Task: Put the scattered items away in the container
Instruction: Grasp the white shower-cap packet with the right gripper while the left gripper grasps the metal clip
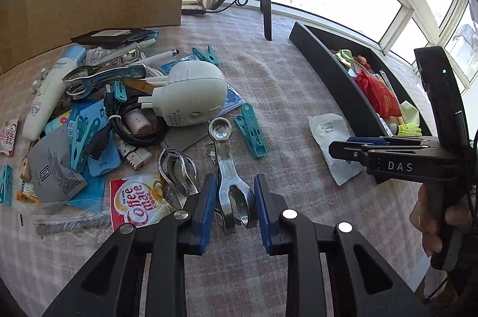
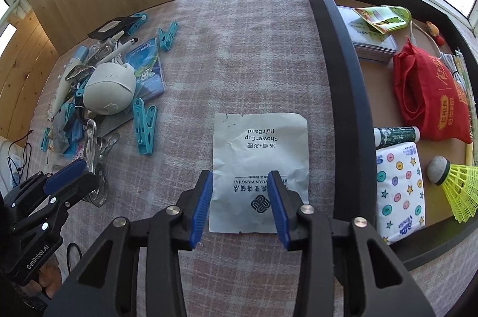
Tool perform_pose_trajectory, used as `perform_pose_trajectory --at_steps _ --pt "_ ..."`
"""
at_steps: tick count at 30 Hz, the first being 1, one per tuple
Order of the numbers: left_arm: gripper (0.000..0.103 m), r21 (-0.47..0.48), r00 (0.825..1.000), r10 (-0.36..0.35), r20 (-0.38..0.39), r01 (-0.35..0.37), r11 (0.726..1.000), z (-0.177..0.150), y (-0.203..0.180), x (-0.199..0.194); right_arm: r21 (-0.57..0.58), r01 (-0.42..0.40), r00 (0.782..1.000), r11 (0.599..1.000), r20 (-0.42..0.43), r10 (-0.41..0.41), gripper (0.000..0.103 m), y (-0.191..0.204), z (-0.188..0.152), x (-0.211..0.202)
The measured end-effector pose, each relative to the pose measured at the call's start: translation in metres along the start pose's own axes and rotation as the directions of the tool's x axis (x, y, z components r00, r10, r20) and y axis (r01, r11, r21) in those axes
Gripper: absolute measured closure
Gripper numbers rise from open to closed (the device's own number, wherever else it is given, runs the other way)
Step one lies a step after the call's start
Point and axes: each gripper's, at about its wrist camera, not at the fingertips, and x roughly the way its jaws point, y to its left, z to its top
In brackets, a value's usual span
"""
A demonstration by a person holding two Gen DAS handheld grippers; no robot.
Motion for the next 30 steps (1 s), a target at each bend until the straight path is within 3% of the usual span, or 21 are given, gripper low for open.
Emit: perform_pose_trajectory --at_steps 1,6,9,12,14,16,18,30 --pt "0.079 0.002 1.000 -0.003 0.005 0.003 1.000 -0.001 0.000 -0.003 -0.005 0.015 1.000 1.000 -0.002 -0.015 0.043 0.001 0.000 0.001" --pt "0.079 0.012 0.999 -0.024 0.025 0.024 1.000 -0.003 -0.002 -0.013 -0.076 0.144 0.989 0.987 -0.030 -0.147 0.033 0.008 -0.001 0.012" --pt "0.079 0.011 0.999 -0.044 0.030 0.043 0.999 -0.004 -0.003 -0.018 -0.161 0.180 0.982 0.970 -0.036 -0.188 0.028 0.021 -0.002 0.023" --pt "0.079 0.007 0.998 -0.047 0.038 0.047 0.999 -0.005 -0.001 -0.025 -0.137 0.126 0.991 0.983 -0.032 -0.131 0.037 0.023 -0.001 0.020" --pt "0.079 0.003 0.998 -0.050 0.047 0.050 0.999 -0.005 0.001 -0.032 -0.074 0.015 0.999 0.997 -0.036 -0.018 0.041 0.016 0.001 0.015" --pt "0.100 -0.006 0.997 -0.057 0.052 0.057 0.998 -0.004 0.004 -0.038 -0.009 -0.062 0.997 0.998 -0.035 0.062 0.046 0.006 0.003 0.010" --pt "0.102 -0.007 0.997 -0.058 0.058 0.058 0.998 -0.002 0.005 -0.042 0.039 -0.114 0.993 0.993 -0.031 0.116 0.048 -0.003 0.003 0.008" --pt "0.102 0.021 0.994 -0.054 0.098 0.053 0.998 0.004 -0.002 -0.059 0.050 -0.161 0.986 0.986 0.061 0.158 0.050 -0.004 0.004 -0.029"
